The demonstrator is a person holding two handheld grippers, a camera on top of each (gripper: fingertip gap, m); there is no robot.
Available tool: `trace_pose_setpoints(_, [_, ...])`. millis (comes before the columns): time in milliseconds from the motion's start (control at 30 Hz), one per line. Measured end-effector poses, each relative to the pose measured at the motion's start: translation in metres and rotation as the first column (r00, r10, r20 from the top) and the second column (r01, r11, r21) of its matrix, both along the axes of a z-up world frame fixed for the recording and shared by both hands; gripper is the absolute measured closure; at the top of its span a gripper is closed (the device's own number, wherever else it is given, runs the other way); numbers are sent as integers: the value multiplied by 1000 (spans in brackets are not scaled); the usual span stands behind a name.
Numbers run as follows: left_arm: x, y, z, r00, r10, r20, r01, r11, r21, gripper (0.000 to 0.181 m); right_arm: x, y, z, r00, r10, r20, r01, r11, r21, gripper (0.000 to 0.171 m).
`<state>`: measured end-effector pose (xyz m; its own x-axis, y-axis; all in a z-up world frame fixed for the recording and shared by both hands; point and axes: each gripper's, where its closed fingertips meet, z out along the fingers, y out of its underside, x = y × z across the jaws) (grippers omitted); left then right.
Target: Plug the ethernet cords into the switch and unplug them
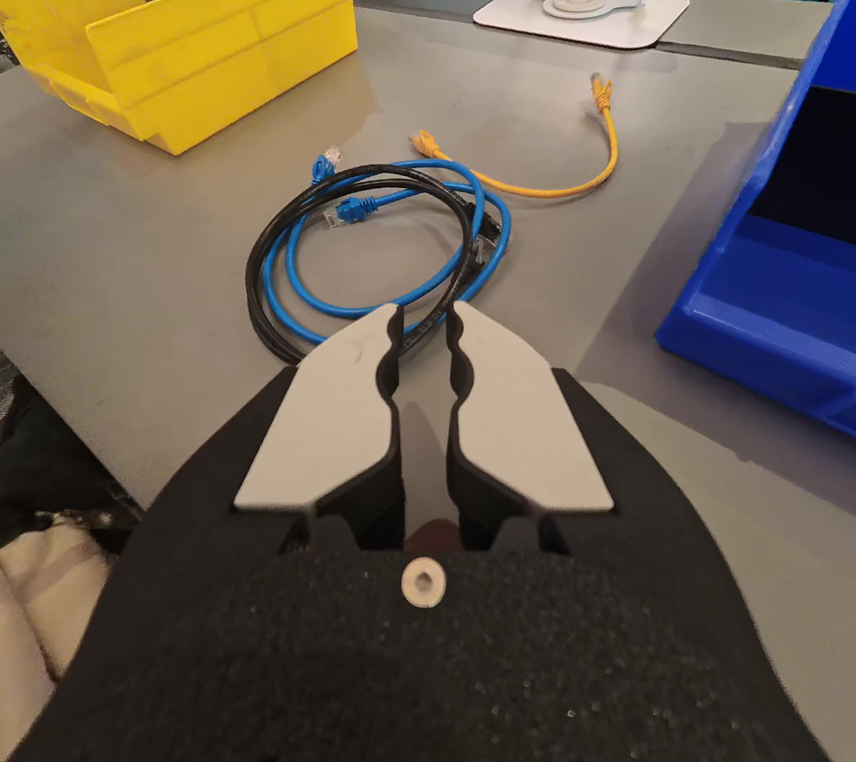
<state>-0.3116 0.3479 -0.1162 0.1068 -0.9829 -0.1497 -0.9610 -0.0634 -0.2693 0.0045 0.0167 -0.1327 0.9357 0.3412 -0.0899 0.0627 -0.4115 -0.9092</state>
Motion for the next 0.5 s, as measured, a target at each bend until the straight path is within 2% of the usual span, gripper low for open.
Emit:
trace_pose_setpoints(100, [0,9,-27,998,-37,-48,32,994,-106,135,-3,2,-3,1000,3,19,-3,1000,-5,154])
trace_pose_setpoints(367, [-7,11,-68,985,-111,-131,87,981,-171,121,-7,15,-9,1000,-3,-20,2,999,-44,154])
trace_pose_setpoints(433, [-15,11,-77,971,-143,-192,112,980,-163,121,-7,17,-11,1000,-3,-17,2,999,-50,154])
trace_pose_setpoints(500, [-13,10,-79,974,-138,-181,105,978,-177,122,-6,17,-12,1000,-4,-15,3,998,-55,154])
